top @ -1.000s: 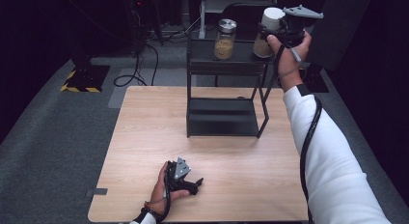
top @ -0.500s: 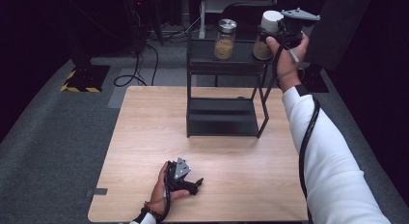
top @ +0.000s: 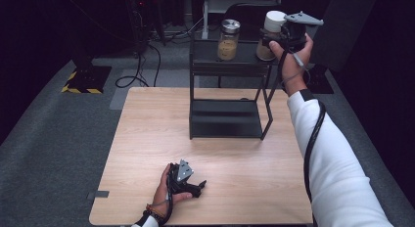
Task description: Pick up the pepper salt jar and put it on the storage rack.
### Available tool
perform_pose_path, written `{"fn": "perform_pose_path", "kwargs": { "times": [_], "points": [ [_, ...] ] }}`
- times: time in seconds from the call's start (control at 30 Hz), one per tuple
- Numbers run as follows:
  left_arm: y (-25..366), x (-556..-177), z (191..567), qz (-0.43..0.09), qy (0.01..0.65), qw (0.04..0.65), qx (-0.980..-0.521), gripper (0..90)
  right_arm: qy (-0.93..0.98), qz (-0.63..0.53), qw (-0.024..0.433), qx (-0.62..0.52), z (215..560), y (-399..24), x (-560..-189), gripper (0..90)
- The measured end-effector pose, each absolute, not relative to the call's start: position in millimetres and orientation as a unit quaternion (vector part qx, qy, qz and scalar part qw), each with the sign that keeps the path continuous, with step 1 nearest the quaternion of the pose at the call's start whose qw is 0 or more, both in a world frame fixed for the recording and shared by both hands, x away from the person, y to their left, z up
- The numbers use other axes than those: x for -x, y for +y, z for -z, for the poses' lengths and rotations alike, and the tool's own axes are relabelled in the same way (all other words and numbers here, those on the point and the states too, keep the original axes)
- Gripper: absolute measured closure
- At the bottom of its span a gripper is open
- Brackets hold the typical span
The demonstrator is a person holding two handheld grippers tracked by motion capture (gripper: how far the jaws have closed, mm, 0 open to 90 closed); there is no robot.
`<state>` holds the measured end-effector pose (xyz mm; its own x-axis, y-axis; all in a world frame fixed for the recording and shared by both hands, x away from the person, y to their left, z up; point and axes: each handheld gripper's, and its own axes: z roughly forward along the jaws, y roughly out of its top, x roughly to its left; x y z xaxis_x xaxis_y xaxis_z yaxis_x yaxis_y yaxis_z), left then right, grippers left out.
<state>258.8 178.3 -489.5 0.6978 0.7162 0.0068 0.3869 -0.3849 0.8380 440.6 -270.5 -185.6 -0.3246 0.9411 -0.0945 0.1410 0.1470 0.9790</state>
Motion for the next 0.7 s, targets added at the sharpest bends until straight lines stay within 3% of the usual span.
{"fn": "perform_pose_path", "kwargs": {
  "times": [0.2,0.7],
  "points": [
    [178.3,-258.9,489.4,-0.188,0.34,0.438,-0.811,2.4,0.643,-0.507,0.414,-0.397,180.9,-275.7,-434.4,9.6],
    [178.3,-258.8,489.5,-0.188,0.34,0.438,-0.811,2.4,0.635,-0.539,0.424,-0.356,180.8,-312.7,-383.6,4.8]
  ]
}}
